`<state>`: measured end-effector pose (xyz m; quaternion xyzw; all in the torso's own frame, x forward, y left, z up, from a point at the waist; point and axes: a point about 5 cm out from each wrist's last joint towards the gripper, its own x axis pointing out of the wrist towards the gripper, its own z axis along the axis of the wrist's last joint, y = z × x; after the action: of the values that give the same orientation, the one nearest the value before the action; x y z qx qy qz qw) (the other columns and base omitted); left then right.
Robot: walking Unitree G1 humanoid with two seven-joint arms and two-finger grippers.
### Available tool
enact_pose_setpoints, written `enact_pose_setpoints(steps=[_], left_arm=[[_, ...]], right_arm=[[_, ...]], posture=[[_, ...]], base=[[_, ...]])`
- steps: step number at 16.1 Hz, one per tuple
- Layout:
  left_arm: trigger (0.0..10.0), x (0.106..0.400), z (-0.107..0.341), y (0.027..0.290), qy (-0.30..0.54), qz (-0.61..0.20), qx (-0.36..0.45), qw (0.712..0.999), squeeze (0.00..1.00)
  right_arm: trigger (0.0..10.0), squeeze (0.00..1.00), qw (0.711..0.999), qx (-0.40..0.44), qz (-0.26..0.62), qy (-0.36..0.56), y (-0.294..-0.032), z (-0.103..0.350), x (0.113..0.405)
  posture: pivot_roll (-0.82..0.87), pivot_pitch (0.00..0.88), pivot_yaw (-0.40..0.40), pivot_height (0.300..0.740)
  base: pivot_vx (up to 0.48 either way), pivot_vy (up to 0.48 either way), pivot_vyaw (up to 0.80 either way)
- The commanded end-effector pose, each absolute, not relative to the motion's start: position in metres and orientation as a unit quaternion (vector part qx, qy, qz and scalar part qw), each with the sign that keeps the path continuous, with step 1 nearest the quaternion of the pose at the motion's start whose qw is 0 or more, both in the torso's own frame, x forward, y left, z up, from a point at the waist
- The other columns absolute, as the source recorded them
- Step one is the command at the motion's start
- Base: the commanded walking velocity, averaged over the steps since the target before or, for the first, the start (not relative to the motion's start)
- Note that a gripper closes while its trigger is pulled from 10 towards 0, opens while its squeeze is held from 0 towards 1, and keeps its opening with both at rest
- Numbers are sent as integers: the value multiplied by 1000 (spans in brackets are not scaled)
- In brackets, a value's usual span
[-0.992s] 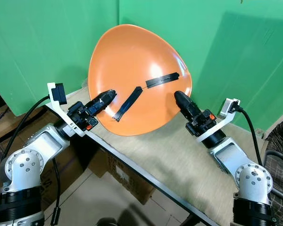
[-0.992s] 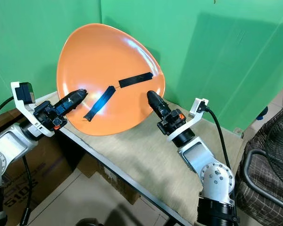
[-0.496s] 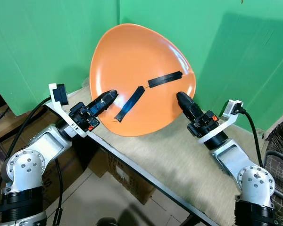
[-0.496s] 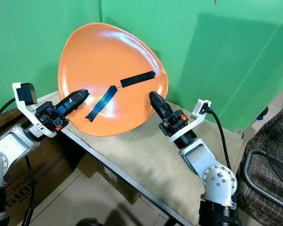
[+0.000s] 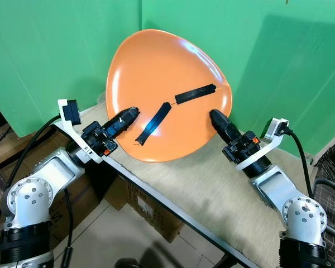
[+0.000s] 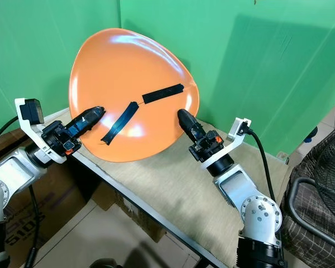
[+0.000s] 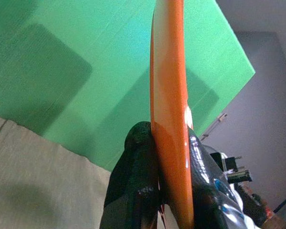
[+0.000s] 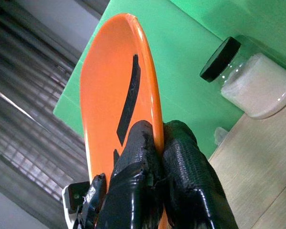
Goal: Setting the table
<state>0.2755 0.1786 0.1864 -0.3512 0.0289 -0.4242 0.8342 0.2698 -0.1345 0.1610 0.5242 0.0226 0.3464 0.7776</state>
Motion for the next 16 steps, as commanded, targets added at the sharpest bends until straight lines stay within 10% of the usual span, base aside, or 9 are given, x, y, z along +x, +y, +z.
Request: enact_pose_setpoints(steps=[1,2,3,5,6,16], left_arm=[[10000,273,182,165,61,-444,-318,835,0],[10000,273,181,165,62,-442,-298,844,0],[10000,273,184,165,55,-441,-289,848,1000],[10000,274,190,167,31,-434,-266,860,1000],[10000,273,197,169,13,-435,-262,861,0],[10000,264,201,174,-10,-410,-270,871,0]], right_arm=[[0,0,769,519,373,15,-127,171,270],[0,0,771,518,370,16,-128,170,270],[0,0,777,514,362,18,-129,169,271],[0,0,783,513,351,17,-132,167,273],[0,0,789,513,339,17,-135,166,275],[0,0,819,503,274,-24,-174,175,287]], posture=[[128,0,-58,740],[128,0,-59,740],[128,0,-58,740],[127,0,-57,740],[126,0,-56,740],[112,0,-66,740]], base=[[0,0,0],[0,0,0],[0,0,0],[0,0,0],[0,0,0],[0,0,0]])
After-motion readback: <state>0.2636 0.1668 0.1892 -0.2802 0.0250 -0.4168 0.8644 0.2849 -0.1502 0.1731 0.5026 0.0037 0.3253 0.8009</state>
